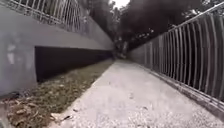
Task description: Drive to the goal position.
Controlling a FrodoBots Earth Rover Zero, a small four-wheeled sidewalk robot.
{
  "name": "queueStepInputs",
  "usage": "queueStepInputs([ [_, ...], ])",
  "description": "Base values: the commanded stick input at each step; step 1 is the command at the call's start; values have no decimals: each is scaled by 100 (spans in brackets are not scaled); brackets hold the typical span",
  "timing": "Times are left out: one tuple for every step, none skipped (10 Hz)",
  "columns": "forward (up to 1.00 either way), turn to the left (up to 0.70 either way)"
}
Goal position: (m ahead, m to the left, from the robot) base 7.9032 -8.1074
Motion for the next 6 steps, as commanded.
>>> queueStepInputs([
  [50, 0],
  [50, 0],
  [50, 0],
  [50, 0],
  [50, 0],
  [50, 0],
])
